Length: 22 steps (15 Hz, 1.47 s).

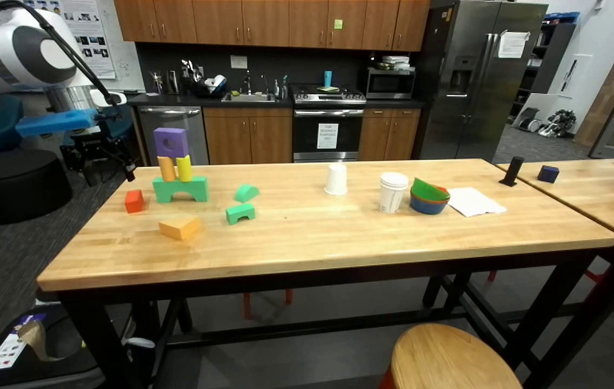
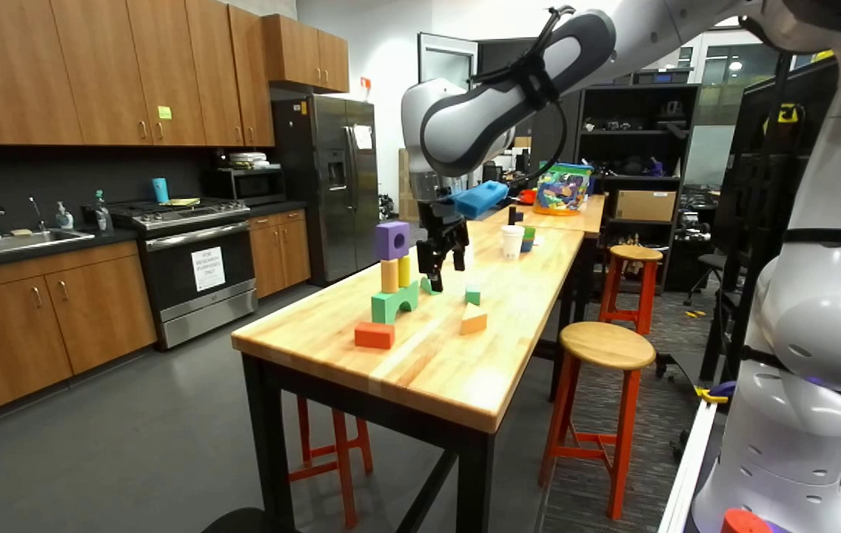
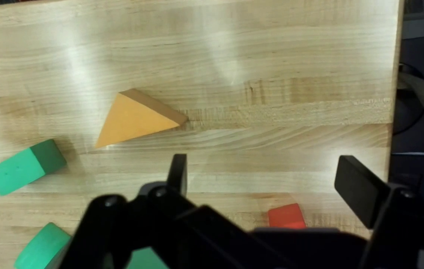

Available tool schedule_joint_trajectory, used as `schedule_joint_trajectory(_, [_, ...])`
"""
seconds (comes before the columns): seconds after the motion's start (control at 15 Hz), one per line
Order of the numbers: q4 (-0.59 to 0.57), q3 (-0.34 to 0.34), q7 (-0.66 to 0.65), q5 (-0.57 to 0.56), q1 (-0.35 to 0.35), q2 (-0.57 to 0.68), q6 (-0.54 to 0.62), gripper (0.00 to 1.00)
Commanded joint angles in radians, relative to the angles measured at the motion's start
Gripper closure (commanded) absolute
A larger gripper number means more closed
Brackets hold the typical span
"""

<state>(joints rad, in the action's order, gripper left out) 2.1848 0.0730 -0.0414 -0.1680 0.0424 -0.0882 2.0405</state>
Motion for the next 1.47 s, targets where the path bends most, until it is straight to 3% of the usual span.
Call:
schedule_joint_trajectory(0.0, [-0.017, -0.004, -0.033, 0.028, 0.004, 0.021, 0.035, 0.00])
schedule_joint_trajectory(0.53, [-0.005, 0.012, -0.014, -0.035, 0.016, 0.049, 0.129, 0.00])
schedule_joint_trajectory(1.0, [-0.016, 0.035, 0.011, -0.110, 0.047, 0.118, 0.119, 0.00])
schedule_joint_trajectory(1.4, [-0.041, 0.044, 0.020, -0.111, 0.069, 0.163, 0.097, 0.00])
